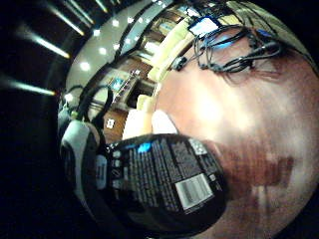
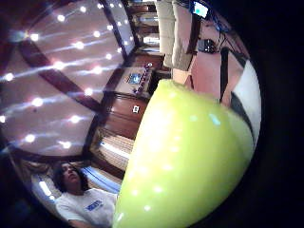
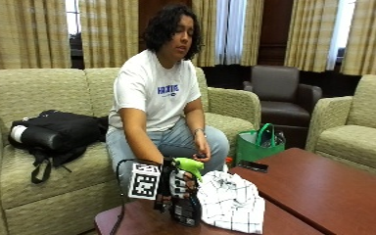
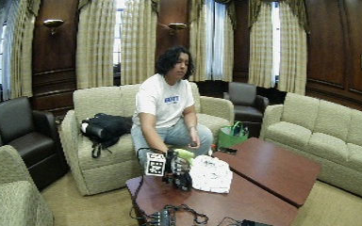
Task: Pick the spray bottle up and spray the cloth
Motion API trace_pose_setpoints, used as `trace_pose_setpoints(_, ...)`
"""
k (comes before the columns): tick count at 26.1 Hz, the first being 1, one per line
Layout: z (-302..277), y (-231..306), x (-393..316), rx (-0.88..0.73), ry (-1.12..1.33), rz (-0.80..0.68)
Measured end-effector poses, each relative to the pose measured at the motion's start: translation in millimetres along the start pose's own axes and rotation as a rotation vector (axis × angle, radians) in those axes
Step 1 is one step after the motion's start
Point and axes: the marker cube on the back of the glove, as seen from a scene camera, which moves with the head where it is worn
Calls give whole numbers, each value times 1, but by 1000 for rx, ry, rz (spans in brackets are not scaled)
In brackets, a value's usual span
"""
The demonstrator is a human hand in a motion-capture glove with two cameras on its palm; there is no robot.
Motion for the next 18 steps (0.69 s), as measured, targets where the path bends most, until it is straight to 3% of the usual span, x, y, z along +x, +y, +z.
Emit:
trace_pose_setpoints(6, 1, 11, 3, 68, 63, -98)
trace_pose_setpoints(10, -2, 13, -2, 91, 61, -52)
trace_pose_setpoints(13, -22, 19, -18, 98, 43, 0)
trace_pose_setpoints(18, -74, 35, -75, 25, 145, -79)
